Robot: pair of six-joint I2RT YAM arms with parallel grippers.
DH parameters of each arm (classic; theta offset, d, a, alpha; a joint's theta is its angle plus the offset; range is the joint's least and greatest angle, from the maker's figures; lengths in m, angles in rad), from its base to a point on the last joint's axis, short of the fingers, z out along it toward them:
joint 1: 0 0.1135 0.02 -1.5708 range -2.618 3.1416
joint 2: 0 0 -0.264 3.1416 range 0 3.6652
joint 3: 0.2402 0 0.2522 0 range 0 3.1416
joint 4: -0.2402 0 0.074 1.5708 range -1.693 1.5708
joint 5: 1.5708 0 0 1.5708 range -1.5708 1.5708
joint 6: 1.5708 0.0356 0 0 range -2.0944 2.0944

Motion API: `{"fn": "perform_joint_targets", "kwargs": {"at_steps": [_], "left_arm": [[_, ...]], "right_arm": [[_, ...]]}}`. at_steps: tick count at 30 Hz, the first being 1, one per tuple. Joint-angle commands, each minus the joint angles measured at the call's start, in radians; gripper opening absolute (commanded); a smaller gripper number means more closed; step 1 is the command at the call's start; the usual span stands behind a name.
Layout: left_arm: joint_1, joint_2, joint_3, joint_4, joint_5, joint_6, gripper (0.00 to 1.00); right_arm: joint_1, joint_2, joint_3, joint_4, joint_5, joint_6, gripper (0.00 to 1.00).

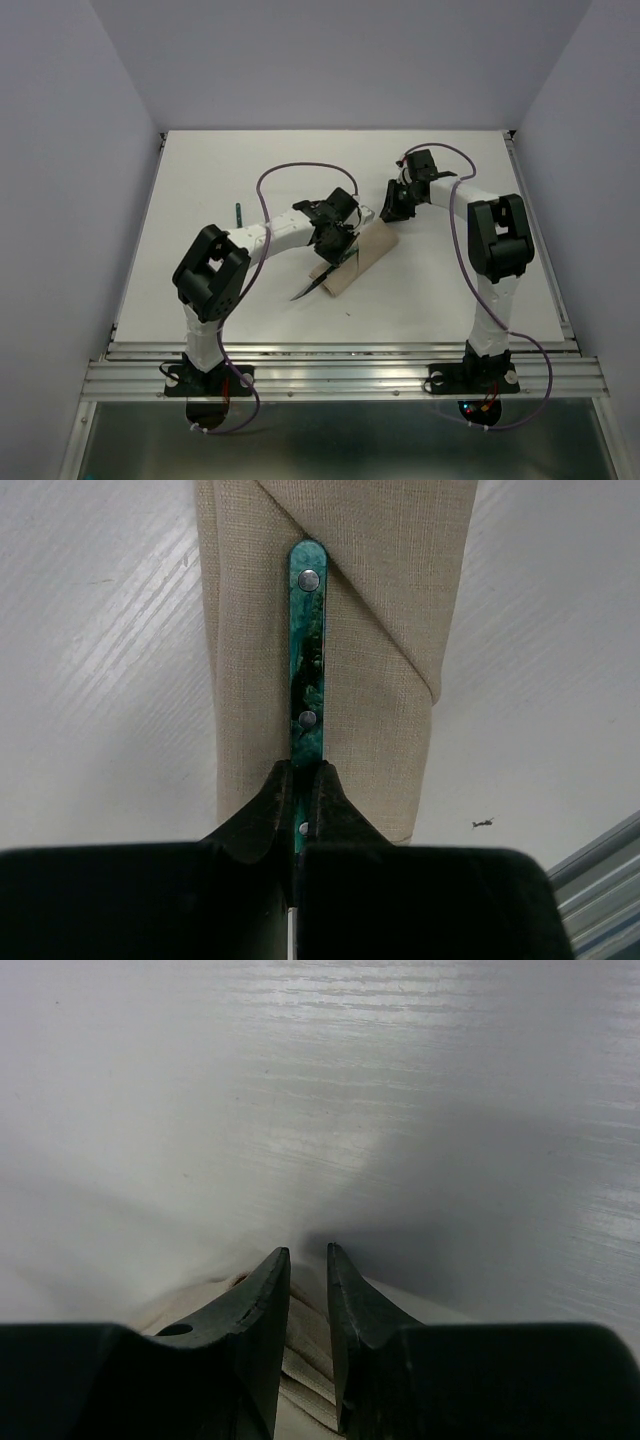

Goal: Fold the napkin into a case and place the utensils inside
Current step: Stuff the knife into the folded napkin.

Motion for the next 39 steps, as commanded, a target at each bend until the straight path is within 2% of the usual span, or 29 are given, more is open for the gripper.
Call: {"fn": "perform_joint_targets", "kwargs": {"at_steps": [1, 39], "left_arm": [[-0.009, 0.001, 0.07, -0.026, -0.005, 0.022, 0.0], [-0.035, -0.017, 0.004, -0.051, -0.02, 0.022, 0.0]], "right_arm": [[0.007, -0.001, 0.029, -0.015, -0.014, -0.005, 0.28], [0.007, 0.004, 0.018, -0.014, 0.006, 0.015, 0.28]]}}
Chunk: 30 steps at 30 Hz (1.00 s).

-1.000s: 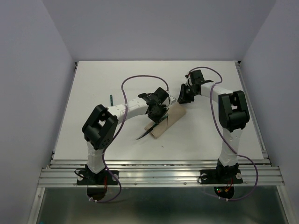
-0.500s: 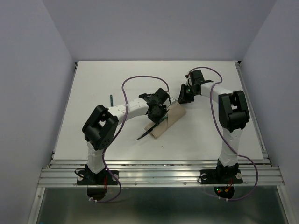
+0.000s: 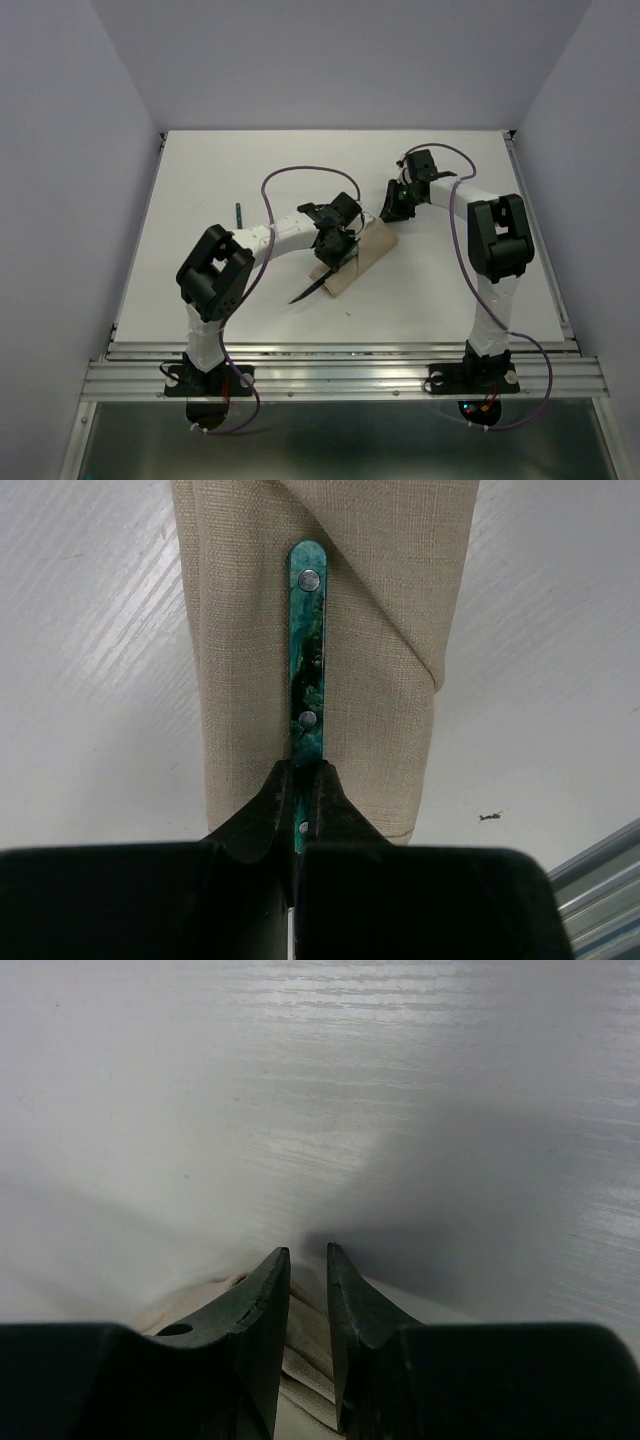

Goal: Fold the napkin into a case and place the utensils inside
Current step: Stuff the knife into the folded napkin.

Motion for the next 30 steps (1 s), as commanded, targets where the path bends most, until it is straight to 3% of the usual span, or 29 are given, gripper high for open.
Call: {"fn": "perform_joint_targets", "kwargs": {"at_steps": [1, 18, 30], "left_arm": [[-0.014, -0.04, 0.007, -0.014, 0.013, 0.02, 0.0], [-0.057, 0.046, 0.128, -0.031, 0.036, 0.001, 0.0], [-0.059, 0.105, 0.191, 0.0, 0.056, -0.091, 0.0]], "right_arm": [[0.007, 0.001, 0.016, -0.014, 0.007, 0.007, 0.28], [0.007, -0.016, -0.046, 0.019, 0.003, 0.034, 0.28], [0.007, -0.037, -0.125, 0.068, -0.002, 0.076, 0.28]]}}
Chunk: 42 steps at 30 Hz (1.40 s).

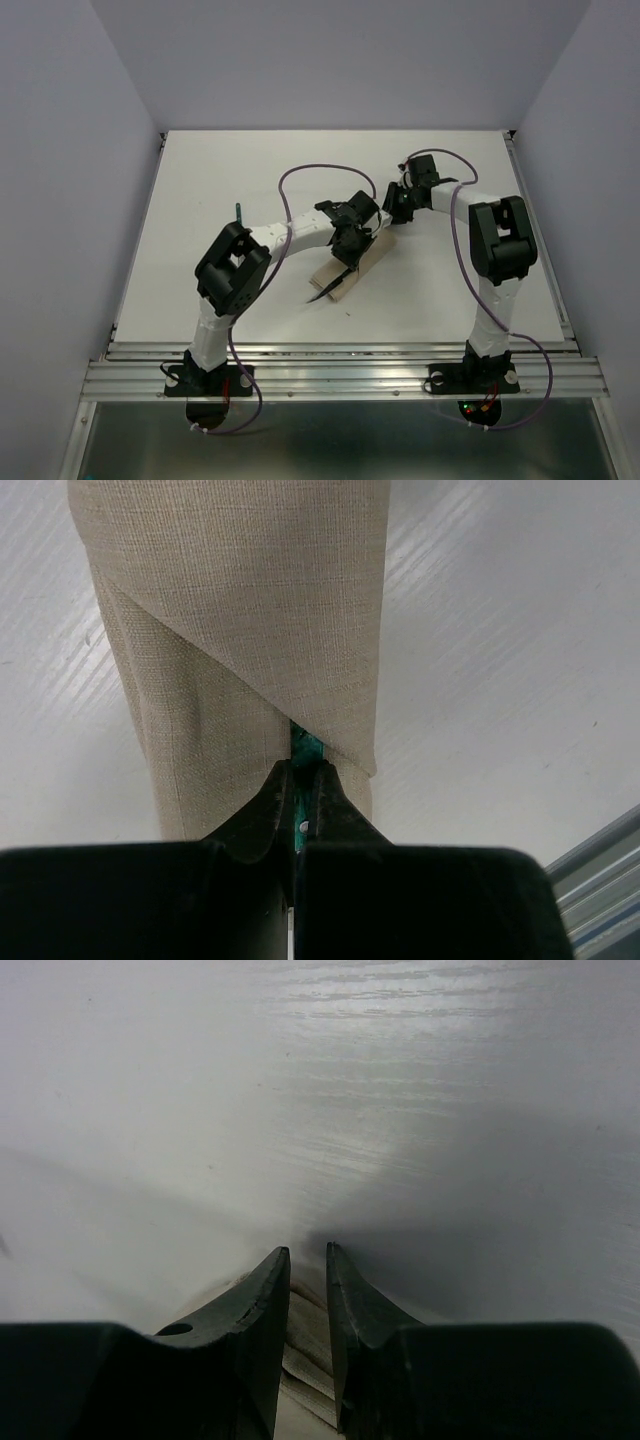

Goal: Fold the napkin into a case and place the utensils inside
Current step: Stuff the knife into the folded napkin.

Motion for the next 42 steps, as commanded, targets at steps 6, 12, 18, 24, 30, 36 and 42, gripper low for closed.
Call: {"fn": "perform_joint_targets", "kwargs": {"at_steps": [6, 12, 18, 24, 30, 36, 42], "left_arm": [[-0.008, 0.008, 0.043, 0.049, 0.052, -0.063, 0.0], [-0.007, 0.019, 0.058, 0.067, 0.061, -0.083, 0.0], [-0.007, 0.03, 0.073, 0.073, 0.062, -0.089, 0.0], [-0.007, 0.004, 0.057, 0.069, 0.059, -0.095, 0.25], [-0.007, -0.039, -0.005, 0.072, 0.052, -0.106, 0.43], [-0.008, -0.084, -0.039, 0.073, 0.052, -0.115, 0.48], [-0.013, -0.116, -0.08, 0.066, 0.032, -0.114, 0.47]], "right_arm": [[0.008, -0.022, -0.077, 0.0, 0.016, 0.029, 0.28], [0.008, -0.028, -0.089, 0.008, 0.012, 0.035, 0.28], [0.008, -0.034, -0.093, 0.008, 0.013, 0.035, 0.28], [0.008, -0.034, -0.097, 0.011, 0.012, 0.038, 0.28], [0.008, -0.034, -0.099, 0.014, 0.007, 0.043, 0.28], [0.008, -0.027, -0.096, 0.017, 0.001, 0.044, 0.28], [0.008, -0.025, -0.096, 0.019, 0.006, 0.044, 0.28]]}}
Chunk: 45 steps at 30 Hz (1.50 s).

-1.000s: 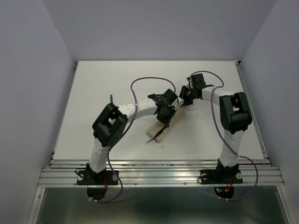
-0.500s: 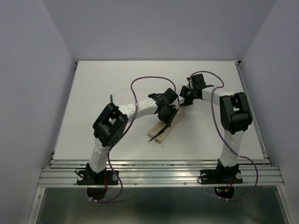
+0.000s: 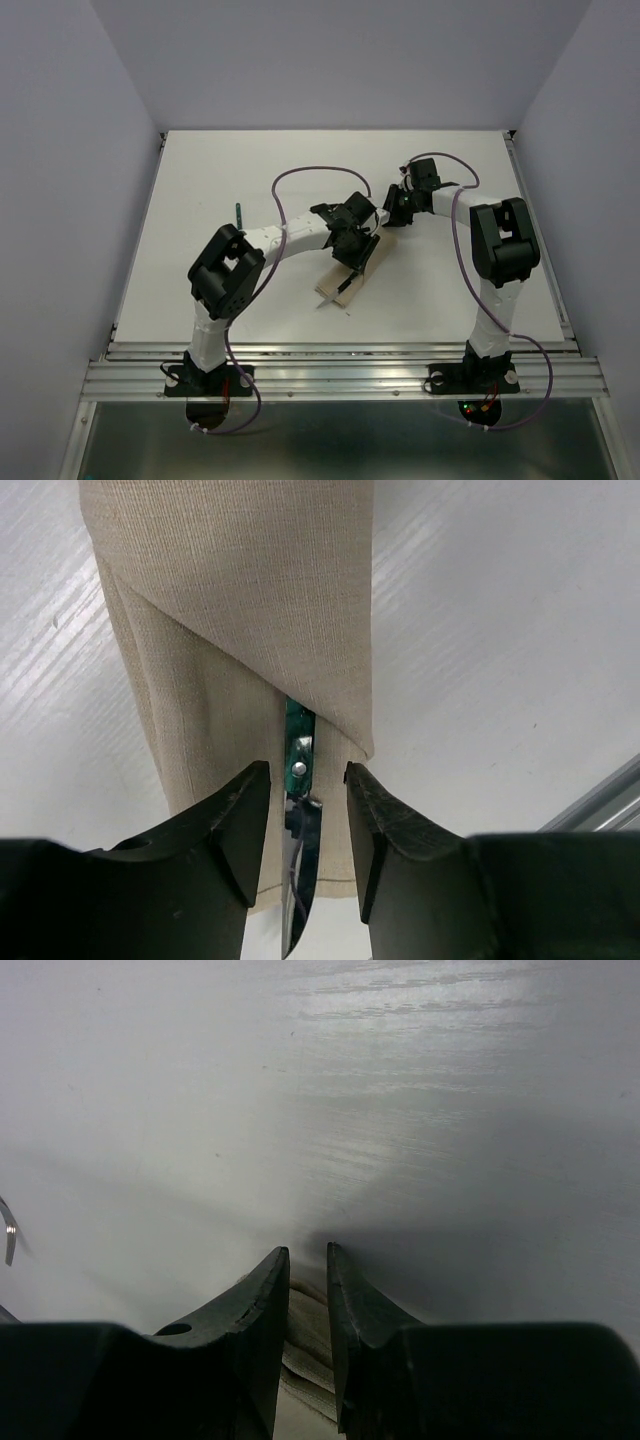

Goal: Fold the napkin into a case and place the utensils inside
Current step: Stuff the knife into the folded napkin.

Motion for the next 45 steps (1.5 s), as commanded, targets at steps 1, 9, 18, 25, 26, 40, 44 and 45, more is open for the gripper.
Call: {"fn": "perform_joint_targets", "kwargs": {"at_steps": [1, 9, 18, 25, 26, 40, 44, 45], "left_arm": [[-0.014, -0.092, -0.033, -0.008, -0.015, -0.001, 0.47], [-0.019, -0.111, -0.098, 0.002, -0.015, 0.002, 0.49], [-0.022, -0.068, -0.093, 0.021, -0.027, -0.004, 0.49], [-0.024, -0.059, -0.084, 0.023, -0.012, -0.002, 0.39], [-0.024, -0.057, -0.086, 0.023, -0.01, -0.002, 0.39], [-0.04, -0.037, -0.092, 0.005, -0.024, -0.001, 0.4], [-0.04, -0.037, -0.093, 0.0, -0.029, 0.002, 0.4], [-0.04, -0.037, -0.095, -0.001, -0.03, 0.004, 0.4]], "right_arm": [[0.008, 0.003, -0.032, -0.043, 0.023, -0.004, 0.28], [0.017, 0.009, -0.026, -0.043, 0.025, -0.001, 0.28], [0.026, 0.006, -0.028, -0.044, 0.028, 0.001, 0.28], [0.026, 0.008, -0.031, -0.043, 0.031, 0.001, 0.28], [0.026, 0.008, -0.031, -0.043, 0.031, -0.001, 0.28], [0.026, -0.087, -0.083, -0.029, 0.255, 0.063, 0.32], [0.017, -0.152, -0.124, -0.015, 0.336, 0.091, 0.32], [0.017, -0.162, -0.133, -0.011, 0.346, 0.096, 0.32]]}}
